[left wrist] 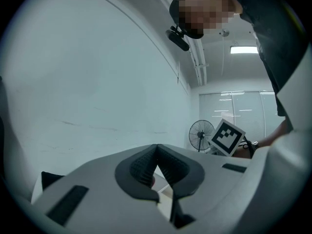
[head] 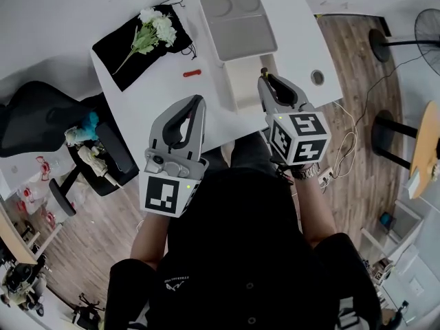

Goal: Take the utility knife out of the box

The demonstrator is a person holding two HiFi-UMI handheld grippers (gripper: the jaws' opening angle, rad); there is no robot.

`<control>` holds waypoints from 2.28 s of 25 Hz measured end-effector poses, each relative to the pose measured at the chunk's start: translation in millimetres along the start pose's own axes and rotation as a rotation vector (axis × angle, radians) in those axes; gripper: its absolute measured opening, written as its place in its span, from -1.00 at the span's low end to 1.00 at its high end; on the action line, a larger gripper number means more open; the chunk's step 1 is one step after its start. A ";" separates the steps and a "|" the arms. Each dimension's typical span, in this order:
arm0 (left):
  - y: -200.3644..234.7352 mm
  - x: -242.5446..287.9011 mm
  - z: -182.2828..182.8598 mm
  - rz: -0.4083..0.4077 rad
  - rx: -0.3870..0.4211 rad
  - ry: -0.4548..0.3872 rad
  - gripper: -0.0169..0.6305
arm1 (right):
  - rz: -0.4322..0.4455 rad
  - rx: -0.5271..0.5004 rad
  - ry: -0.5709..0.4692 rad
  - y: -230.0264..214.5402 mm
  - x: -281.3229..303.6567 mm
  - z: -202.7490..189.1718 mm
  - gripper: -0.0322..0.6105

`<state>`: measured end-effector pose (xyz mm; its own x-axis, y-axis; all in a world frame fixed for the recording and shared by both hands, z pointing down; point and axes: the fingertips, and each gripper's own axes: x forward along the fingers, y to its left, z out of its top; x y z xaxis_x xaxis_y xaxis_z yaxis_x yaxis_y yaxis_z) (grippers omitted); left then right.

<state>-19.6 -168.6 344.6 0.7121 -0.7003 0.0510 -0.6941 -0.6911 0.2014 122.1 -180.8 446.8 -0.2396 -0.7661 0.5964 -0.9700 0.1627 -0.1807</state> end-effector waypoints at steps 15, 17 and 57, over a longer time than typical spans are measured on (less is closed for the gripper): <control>17.2 -27.8 13.6 0.068 0.018 -0.030 -0.93 | 0.075 -0.008 -0.129 35.2 -42.3 31.3 -0.68; 17.9 -30.5 16.9 0.075 0.041 -0.039 -0.93 | 0.083 -0.001 -0.151 37.4 -48.1 36.4 -0.68; 36.8 -87.5 148.4 0.224 0.252 -0.224 -0.93 | 0.251 -0.171 -0.503 89.3 -128.1 169.0 -0.68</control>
<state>-123.1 -159.3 202.3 0.5185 -0.8411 -0.1540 -0.8537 -0.5194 -0.0375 73.2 -173.2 222.1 -0.4543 -0.8853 0.0996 -0.8890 0.4433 -0.1146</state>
